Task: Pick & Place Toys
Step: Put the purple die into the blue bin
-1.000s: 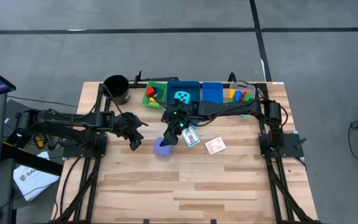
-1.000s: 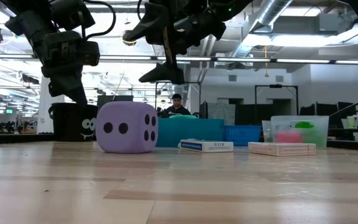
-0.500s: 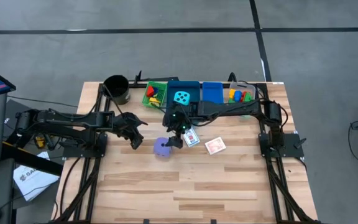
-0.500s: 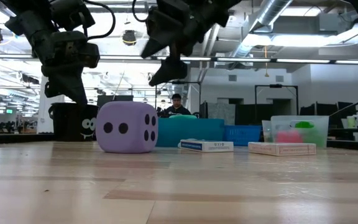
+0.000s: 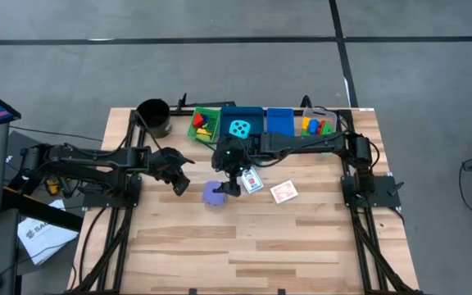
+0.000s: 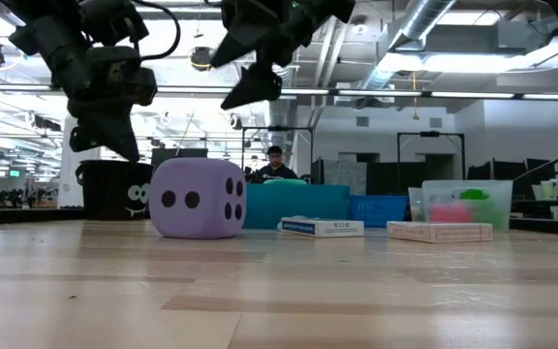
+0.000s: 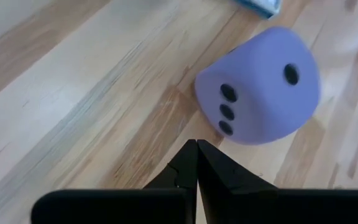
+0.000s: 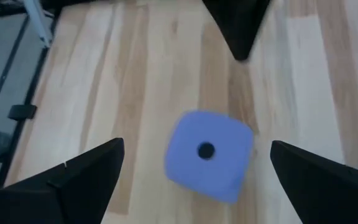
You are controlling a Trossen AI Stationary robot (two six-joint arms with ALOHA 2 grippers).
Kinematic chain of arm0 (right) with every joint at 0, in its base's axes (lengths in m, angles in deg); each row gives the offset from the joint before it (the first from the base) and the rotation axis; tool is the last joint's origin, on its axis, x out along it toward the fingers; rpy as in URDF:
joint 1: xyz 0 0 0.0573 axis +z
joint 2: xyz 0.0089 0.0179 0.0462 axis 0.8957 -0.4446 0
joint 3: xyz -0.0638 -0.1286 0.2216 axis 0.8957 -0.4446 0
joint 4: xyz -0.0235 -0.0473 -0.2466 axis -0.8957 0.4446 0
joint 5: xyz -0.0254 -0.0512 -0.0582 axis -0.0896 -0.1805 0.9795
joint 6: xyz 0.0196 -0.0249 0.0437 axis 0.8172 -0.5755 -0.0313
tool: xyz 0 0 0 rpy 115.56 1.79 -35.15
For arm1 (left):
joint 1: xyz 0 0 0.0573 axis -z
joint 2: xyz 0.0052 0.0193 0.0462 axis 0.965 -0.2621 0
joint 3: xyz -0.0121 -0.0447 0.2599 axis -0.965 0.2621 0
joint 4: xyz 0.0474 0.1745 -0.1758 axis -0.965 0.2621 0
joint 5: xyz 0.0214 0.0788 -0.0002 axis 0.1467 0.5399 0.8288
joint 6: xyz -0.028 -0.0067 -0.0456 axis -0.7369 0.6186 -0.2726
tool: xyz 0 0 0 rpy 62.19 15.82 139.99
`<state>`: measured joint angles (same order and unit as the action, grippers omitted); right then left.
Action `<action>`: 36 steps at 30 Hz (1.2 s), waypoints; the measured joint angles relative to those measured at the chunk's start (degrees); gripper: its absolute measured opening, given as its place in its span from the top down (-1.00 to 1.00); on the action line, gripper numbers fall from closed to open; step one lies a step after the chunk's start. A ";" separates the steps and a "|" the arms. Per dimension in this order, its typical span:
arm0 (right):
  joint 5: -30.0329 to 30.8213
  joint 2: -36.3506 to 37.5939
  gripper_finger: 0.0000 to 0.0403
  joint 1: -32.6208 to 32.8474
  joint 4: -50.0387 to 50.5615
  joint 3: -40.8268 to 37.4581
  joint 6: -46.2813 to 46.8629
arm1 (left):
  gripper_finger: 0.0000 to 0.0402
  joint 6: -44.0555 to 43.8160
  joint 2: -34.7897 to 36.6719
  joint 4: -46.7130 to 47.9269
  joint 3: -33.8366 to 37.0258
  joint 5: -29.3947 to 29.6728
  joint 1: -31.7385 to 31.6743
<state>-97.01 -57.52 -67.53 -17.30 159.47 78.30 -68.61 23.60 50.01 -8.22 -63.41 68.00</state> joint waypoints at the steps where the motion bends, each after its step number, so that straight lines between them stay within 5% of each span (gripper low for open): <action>1: 0.00 0.00 -0.98 0.22 -0.78 0.00 0.03 | 1.00 -0.01 0.00 -0.86 0.00 0.00 0.00; 7: 3.90 0.00 -0.98 1.76 -2.34 0.04 0.57 | 1.00 0.04 -2.44 -6.71 0.00 -0.01 0.30; 13: 3.98 0.00 -0.98 2.87 -2.25 0.04 4.94 | 1.00 0.87 -12.73 -8.72 -0.02 -0.03 1.44; 18: 4.01 -0.02 -0.98 3.17 0.09 0.68 6.67 | 1.00 0.64 -19.66 -19.54 0.00 -0.89 1.53; 22: 4.02 0.00 -0.98 3.03 5.05 2.40 6.67 | 1.00 1.60 -24.15 -30.50 0.00 -7.10 1.86; 32: 3.02 -0.04 -0.98 3.39 16.10 2.32 6.86 | 1.00 2.16 -25.66 -36.47 -0.09 -9.96 2.82; 36: 2.56 -0.04 -0.98 4.78 16.00 2.32 8.74 | 1.00 2.24 -25.73 -35.10 0.00 -6.54 2.81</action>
<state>-94.45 -57.56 -62.74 -1.30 161.79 87.05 -66.38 -2.13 14.90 -8.22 -69.95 70.80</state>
